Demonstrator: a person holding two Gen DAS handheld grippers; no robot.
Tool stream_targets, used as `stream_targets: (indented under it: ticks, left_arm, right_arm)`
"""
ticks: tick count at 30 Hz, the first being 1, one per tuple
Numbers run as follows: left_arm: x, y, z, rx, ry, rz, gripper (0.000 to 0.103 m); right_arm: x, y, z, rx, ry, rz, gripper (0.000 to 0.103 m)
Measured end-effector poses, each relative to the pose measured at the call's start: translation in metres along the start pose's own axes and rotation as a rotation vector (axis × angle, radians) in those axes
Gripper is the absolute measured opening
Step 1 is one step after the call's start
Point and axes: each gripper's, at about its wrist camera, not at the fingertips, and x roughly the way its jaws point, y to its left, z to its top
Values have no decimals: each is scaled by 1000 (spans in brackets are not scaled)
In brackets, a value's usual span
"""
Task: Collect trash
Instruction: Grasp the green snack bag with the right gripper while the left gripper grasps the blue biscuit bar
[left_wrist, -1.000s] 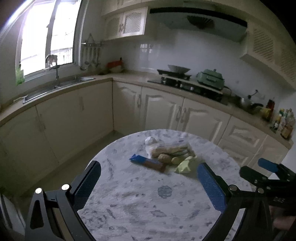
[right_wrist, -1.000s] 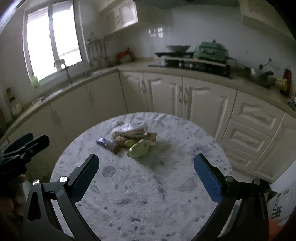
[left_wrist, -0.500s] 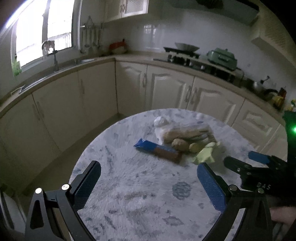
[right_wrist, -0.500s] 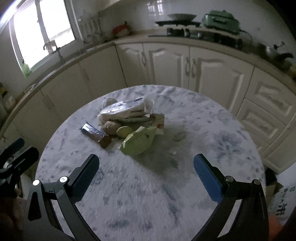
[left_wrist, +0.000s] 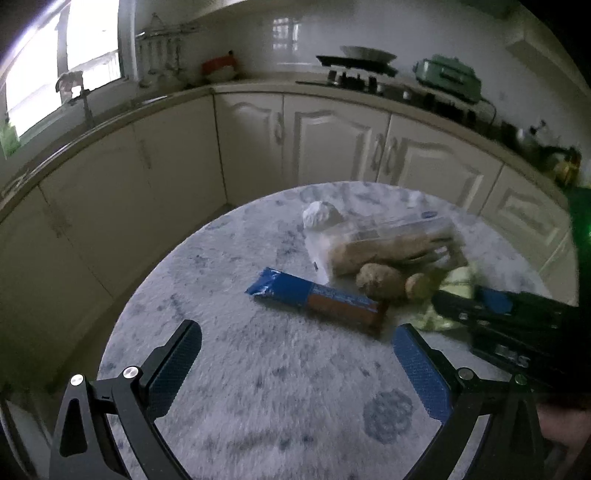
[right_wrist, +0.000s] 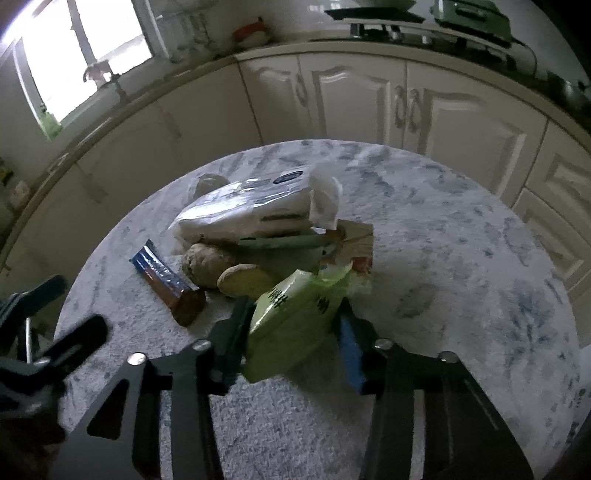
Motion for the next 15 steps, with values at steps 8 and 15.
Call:
stream_targets:
  ticks: [8,15]
  left_arm:
    - [56,-21,10,119,33,28,102]
    - [93,-30,18,112,91,14,103]
  right_arm:
    - [-13,-17,-3,21,-15,0,42]
    - [-17,-21,-3,31,-18,3,42]
